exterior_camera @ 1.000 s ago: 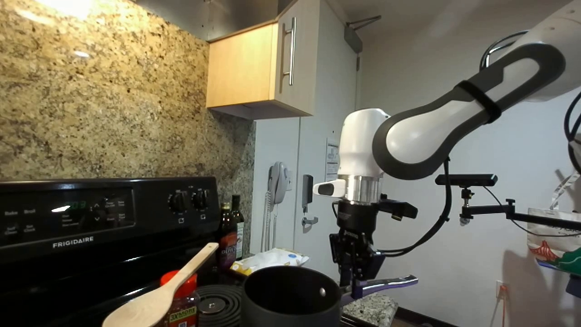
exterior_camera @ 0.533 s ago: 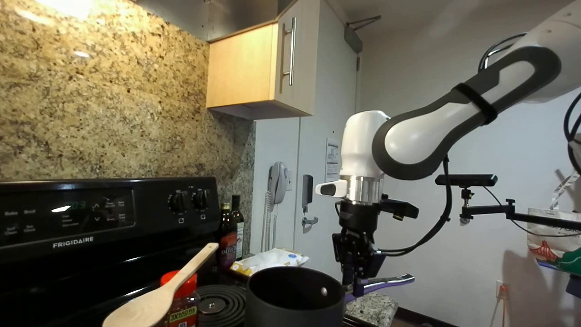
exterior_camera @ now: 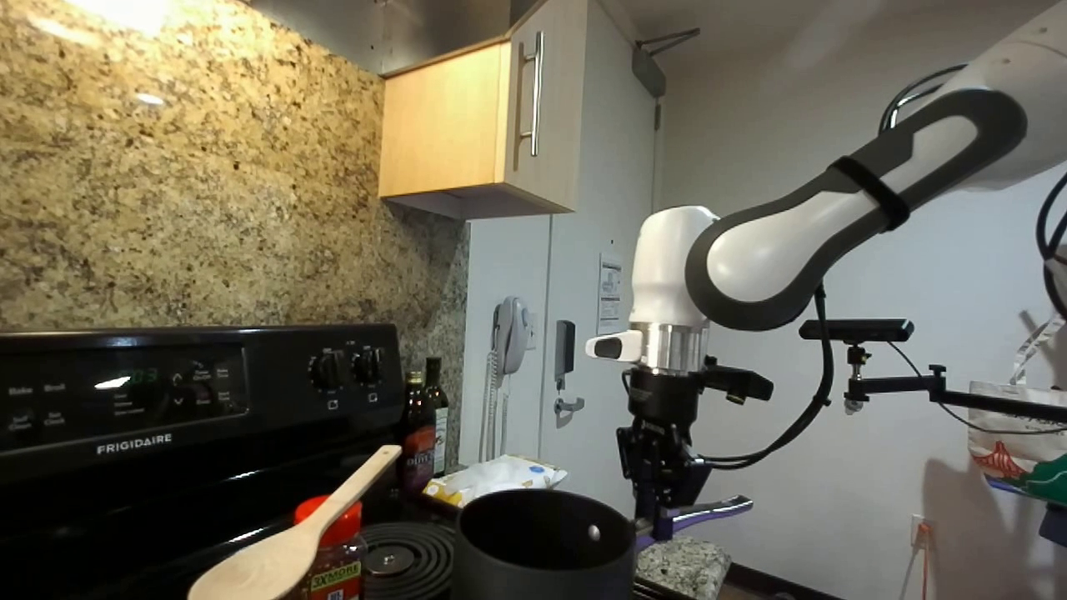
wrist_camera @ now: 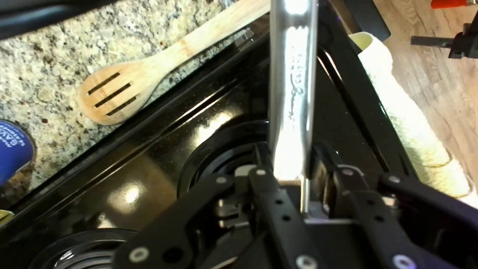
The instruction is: Take the wooden spoon out of the pot then put the lid on it
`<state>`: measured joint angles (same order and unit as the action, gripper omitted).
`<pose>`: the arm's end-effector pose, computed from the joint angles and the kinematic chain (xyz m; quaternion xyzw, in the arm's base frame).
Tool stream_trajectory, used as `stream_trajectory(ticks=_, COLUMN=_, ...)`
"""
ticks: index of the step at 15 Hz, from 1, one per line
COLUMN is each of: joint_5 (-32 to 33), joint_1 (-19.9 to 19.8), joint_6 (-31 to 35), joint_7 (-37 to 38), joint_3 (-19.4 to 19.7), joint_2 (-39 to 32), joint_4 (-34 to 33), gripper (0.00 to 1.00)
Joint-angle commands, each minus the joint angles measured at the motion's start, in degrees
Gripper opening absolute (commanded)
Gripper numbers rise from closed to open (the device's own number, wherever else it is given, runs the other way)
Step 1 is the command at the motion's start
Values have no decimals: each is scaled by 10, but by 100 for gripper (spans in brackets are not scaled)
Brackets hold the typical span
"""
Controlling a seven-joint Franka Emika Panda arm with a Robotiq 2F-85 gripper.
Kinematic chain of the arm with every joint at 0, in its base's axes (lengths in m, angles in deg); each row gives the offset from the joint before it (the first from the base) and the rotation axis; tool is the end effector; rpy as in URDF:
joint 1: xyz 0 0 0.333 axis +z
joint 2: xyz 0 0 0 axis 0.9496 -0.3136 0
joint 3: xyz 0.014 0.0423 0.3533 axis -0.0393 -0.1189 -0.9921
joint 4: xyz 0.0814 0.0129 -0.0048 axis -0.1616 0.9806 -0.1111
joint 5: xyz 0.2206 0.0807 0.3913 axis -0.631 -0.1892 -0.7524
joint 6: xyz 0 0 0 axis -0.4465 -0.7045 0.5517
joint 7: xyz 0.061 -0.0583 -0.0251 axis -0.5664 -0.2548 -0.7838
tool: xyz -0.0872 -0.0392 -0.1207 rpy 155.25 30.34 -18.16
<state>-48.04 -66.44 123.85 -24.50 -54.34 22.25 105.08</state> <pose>0.4863 -0.0217 0.3385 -0.9119 -0.4094 -0.0251 0.0148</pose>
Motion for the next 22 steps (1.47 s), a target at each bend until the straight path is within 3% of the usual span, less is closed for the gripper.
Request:
stream_trajectory(ticks=1, joint_5=4, joint_1=-16, joint_6=6, joint_7=-5, joint_3=-7, joint_2=18, joint_4=13, gripper=15)
stream_trajectory(ticks=22, joint_5=37, joint_1=-37, joint_6=-11, joint_7=15, joint_3=-13, joint_2=21, joint_4=6, gripper=14)
